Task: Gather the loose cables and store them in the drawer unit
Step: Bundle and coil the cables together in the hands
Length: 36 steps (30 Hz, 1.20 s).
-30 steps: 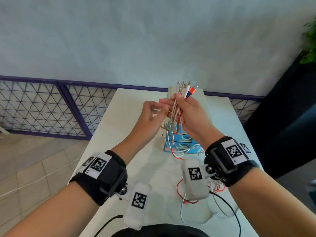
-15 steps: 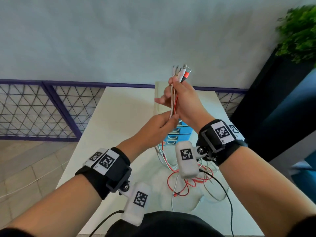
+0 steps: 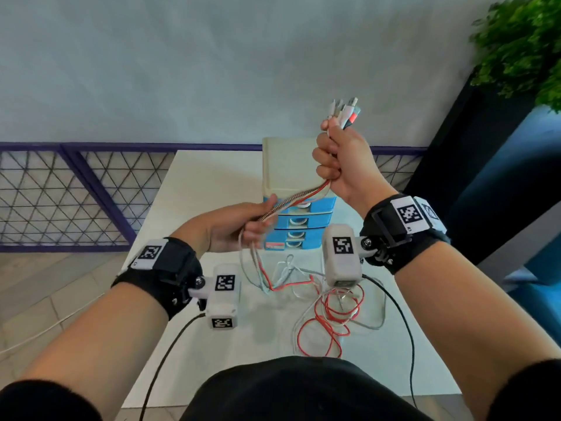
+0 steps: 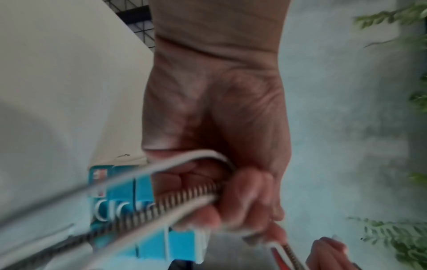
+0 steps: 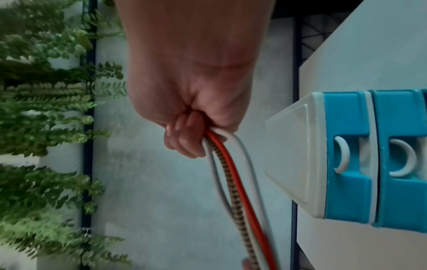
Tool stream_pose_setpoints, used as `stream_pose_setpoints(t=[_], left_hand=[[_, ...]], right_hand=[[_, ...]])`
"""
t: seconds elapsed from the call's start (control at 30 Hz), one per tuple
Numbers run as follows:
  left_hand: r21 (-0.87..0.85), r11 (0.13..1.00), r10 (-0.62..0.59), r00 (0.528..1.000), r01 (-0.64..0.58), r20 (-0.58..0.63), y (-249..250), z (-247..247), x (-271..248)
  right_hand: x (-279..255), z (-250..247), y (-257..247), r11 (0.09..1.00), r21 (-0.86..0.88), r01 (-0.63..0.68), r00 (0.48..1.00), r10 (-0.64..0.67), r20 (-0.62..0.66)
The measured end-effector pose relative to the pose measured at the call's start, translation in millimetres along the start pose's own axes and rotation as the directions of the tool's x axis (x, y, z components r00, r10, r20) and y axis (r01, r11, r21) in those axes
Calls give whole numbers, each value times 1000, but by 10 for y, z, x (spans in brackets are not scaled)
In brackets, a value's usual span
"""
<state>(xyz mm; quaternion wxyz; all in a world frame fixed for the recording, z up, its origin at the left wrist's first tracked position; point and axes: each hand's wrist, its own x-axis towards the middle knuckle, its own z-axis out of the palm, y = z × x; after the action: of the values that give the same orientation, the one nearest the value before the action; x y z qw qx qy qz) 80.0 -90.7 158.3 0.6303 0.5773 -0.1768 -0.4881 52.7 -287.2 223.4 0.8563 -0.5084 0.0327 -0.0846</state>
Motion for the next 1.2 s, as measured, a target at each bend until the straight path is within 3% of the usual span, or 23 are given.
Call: stream_pose_setpoints(t=[0.17, 0.23, 0.33, 0.43, 0.57, 0.7, 0.77, 0.9, 1.03, 1.1, 1.2], left_hand=[[176, 984, 64, 987, -38, -145, 267, -114, -39], [199, 980, 51, 986, -19, -158, 208, -120, -54], [138, 989, 84, 982, -61, -169, -32, -151, -51], [-8, 997, 72, 945, -79, -318, -122, -130, 6], [101, 992, 105, 903, -69, -417, -41, -65, 35], [103, 994, 86, 902, -47, -424, 11, -133, 13], [154, 987, 107, 875, -38, -471, 31, -146, 14], [340, 939, 232, 807, -42, -543, 148, -93, 16], [540, 841, 366, 747, -11, -555, 288, -60, 70], [574, 818, 392, 752, -21, -530, 330, -53, 95], [537, 841, 362, 804, -63, -472, 350, -63, 67]], right_hand=[[43, 88, 2, 973, -231, 17, 1000, -15, 11], [72, 48, -15, 969, -247, 30, 999, -39, -31], [112, -63, -32, 992, -119, 27, 991, -42, -127], [98, -136, 31, 998, -41, -50, 995, 46, -84], [33, -142, 88, 980, 78, -185, 978, 176, 113], [44, -164, 109, 975, 178, -133, 987, 114, 112], [70, -154, 132, 976, 177, -124, 990, 110, 83], [75, -108, 134, 976, -48, -215, 967, 219, 127], [-18, -17, 178, 863, -357, -357, 861, 452, 231], [-45, 12, 206, 854, -408, -323, 864, 442, 241], [-29, -5, 217, 886, -386, -256, 923, 342, 173]])
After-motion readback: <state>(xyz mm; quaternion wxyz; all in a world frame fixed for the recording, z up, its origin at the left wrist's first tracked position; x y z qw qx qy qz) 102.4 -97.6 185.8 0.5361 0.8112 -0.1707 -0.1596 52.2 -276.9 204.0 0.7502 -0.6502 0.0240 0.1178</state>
